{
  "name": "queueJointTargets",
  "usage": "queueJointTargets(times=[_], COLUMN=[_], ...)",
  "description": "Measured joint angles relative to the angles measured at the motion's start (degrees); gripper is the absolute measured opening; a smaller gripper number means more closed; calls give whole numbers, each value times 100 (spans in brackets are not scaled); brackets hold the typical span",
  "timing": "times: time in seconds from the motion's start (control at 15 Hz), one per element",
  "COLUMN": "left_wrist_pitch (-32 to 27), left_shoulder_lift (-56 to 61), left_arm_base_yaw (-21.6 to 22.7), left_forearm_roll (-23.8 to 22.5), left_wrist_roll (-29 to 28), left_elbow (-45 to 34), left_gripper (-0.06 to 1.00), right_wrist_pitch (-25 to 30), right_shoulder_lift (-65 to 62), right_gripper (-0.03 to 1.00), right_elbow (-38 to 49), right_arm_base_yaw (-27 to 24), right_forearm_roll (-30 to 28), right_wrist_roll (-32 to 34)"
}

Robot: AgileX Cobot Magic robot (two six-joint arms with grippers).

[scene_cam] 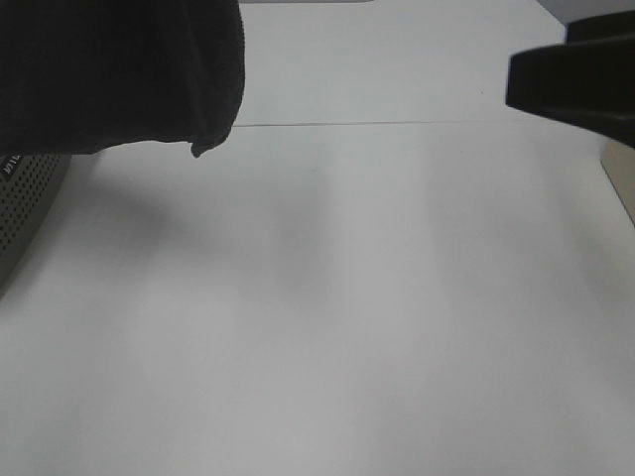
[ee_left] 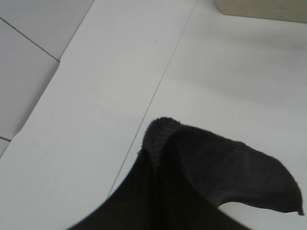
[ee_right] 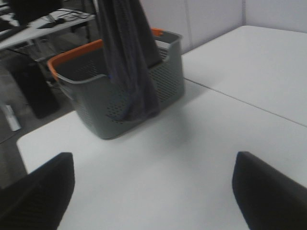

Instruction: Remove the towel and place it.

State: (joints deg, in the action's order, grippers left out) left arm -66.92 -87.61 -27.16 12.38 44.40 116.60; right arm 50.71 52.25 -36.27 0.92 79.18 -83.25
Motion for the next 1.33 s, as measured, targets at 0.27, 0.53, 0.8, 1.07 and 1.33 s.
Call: queueJointTargets(times=[0.27,0.53,0.8,1.07,1.33], left_wrist_pitch=[109,453,676,842,842], left_shoulder_lift=[-201,-327,-327,-395,-470], left_arm_base_yaw=[0,0,0,0,0], left_forearm_roll=[796,1071,1432,1690,1788], left_wrist_roll=[74,115,178,223,241], left_elbow=[0,0,0,0,0], left_gripper=[0,0,0,0,0], right_wrist_pitch=[768,-275,-710,-527,-533], right_shoulder_lift=[1581,2492,3266,3753,3885], right_gripper=[85,85,85,85,71], right_elbow=[-676,-1180,-1833,-2257,-2257], right_arm_base_yaw=[126,1627,2051,2051,2051], right_forearm_roll=[481,498,504,556,550], right_wrist_roll=[-435,-281,6,29,46])
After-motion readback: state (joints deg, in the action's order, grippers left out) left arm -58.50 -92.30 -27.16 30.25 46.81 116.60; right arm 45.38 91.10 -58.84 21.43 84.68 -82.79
